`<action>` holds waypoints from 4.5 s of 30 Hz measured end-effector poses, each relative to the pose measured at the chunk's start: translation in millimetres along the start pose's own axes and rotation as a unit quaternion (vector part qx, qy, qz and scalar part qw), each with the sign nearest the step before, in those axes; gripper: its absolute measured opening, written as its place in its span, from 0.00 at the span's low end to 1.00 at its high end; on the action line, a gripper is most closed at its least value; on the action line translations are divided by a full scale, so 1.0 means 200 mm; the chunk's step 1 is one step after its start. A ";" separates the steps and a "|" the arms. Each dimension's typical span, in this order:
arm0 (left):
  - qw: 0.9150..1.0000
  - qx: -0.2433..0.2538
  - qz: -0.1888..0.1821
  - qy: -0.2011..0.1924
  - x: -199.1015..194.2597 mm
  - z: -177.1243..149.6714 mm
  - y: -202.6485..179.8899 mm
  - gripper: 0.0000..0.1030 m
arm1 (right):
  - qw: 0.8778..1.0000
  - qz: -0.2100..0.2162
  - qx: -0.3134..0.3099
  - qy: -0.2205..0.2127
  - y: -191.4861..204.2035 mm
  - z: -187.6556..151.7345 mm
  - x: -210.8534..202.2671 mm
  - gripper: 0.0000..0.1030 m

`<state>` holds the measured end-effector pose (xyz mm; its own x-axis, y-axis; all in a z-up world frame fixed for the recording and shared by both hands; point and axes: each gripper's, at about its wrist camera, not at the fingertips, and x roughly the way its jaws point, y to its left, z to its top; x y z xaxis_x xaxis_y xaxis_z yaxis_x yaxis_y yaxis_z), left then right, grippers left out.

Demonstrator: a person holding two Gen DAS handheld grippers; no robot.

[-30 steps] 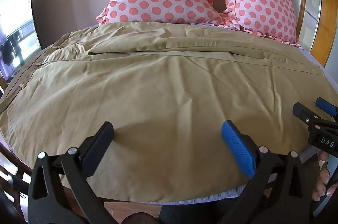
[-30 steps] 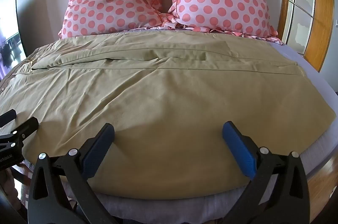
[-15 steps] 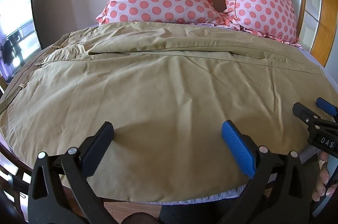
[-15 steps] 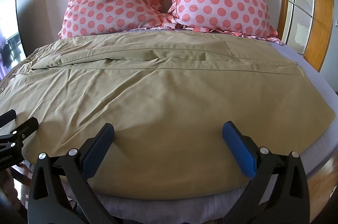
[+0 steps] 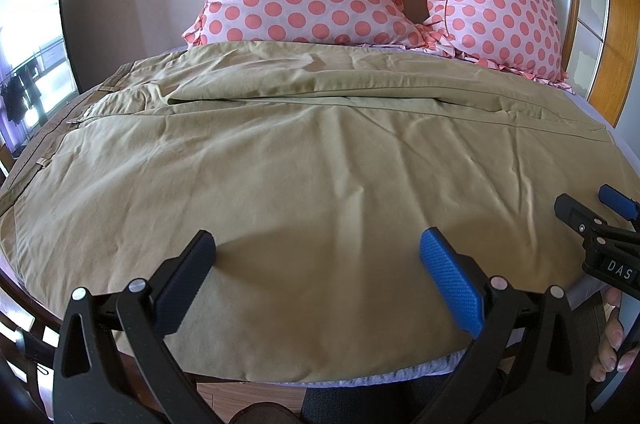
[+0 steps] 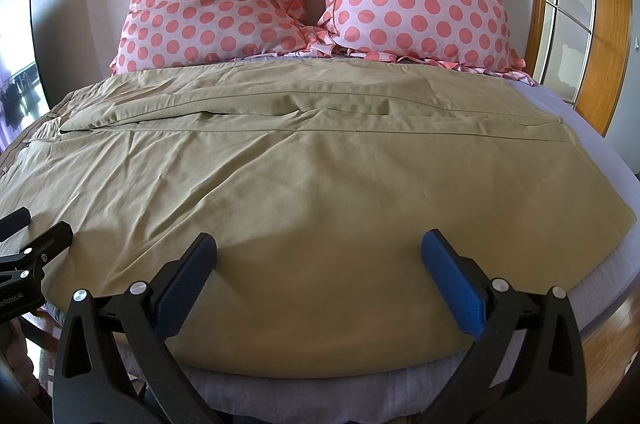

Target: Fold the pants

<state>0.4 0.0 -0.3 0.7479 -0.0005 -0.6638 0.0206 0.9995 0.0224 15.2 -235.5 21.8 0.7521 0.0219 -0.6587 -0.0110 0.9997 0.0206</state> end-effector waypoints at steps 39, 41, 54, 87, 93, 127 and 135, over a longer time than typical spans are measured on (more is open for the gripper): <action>1.000 0.000 0.000 -0.001 0.00 0.00 0.00 0.98 | 1.000 0.000 0.000 -0.002 0.00 0.00 0.00 0.99; 1.000 0.000 0.000 -0.001 0.00 0.00 0.00 0.98 | 1.000 0.000 0.000 -0.002 0.00 0.00 0.00 0.99; 1.000 0.000 0.000 -0.001 0.00 0.00 0.00 0.98 | 1.000 0.000 0.000 -0.002 0.00 0.00 0.00 0.99; 0.999 0.014 -0.007 -0.049 0.07 0.30 0.04 0.98 | 0.912 -0.252 0.280 0.164 -1.20 1.16 1.24 0.52; 0.999 0.000 -0.015 -0.048 0.09 0.29 0.06 0.98 | 0.939 -0.197 0.263 0.098 -1.23 1.02 1.13 0.11; 0.974 -0.212 -0.068 -0.045 0.19 0.73 0.86 0.98 | 0.858 0.069 0.507 0.050 -1.29 -0.05 -0.09 0.42; 0.974 -0.225 -0.012 0.035 0.60 1.02 0.91 0.98 | 0.859 0.044 0.509 0.017 -1.33 0.01 0.03 0.02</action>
<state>228.2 176.0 76.8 0.7040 -0.0385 -0.7092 -0.2661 0.9115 -0.3137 24.1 -501.9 14.8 0.7577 0.1142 -0.6425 0.5293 0.4685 0.7074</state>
